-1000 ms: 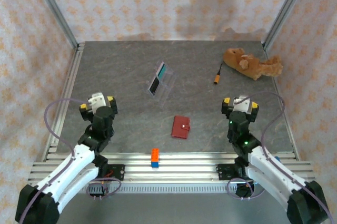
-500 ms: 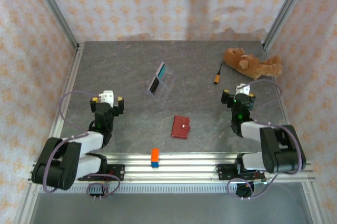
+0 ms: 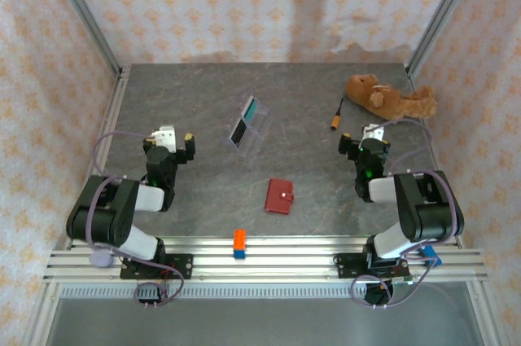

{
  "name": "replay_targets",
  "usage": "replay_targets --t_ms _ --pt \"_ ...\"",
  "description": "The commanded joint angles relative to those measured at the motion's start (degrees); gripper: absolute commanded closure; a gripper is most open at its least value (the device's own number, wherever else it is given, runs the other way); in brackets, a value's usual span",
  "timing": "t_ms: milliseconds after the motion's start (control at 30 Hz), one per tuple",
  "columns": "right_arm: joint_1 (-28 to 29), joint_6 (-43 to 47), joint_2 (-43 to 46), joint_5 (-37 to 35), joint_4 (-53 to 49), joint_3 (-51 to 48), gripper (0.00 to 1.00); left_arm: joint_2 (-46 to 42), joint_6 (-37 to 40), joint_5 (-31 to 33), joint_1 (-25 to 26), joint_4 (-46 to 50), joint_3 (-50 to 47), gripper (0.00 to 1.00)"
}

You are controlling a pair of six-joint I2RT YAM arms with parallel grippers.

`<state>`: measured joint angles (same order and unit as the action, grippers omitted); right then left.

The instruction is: Put the credit cards into the card holder

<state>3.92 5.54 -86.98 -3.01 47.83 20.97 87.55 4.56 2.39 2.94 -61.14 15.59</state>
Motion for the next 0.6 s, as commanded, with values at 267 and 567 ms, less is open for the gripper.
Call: replay_targets --t_ms 267,567 --pt "-0.9 -1.8 -0.2 -1.3 -2.7 2.7 0.01 0.3 -1.3 0.2 -1.4 5.8 4.2 0.00" --pt "-0.9 -1.8 -0.2 -1.2 -2.6 2.7 0.01 0.1 -2.1 2.3 -1.3 9.3 5.9 0.00"
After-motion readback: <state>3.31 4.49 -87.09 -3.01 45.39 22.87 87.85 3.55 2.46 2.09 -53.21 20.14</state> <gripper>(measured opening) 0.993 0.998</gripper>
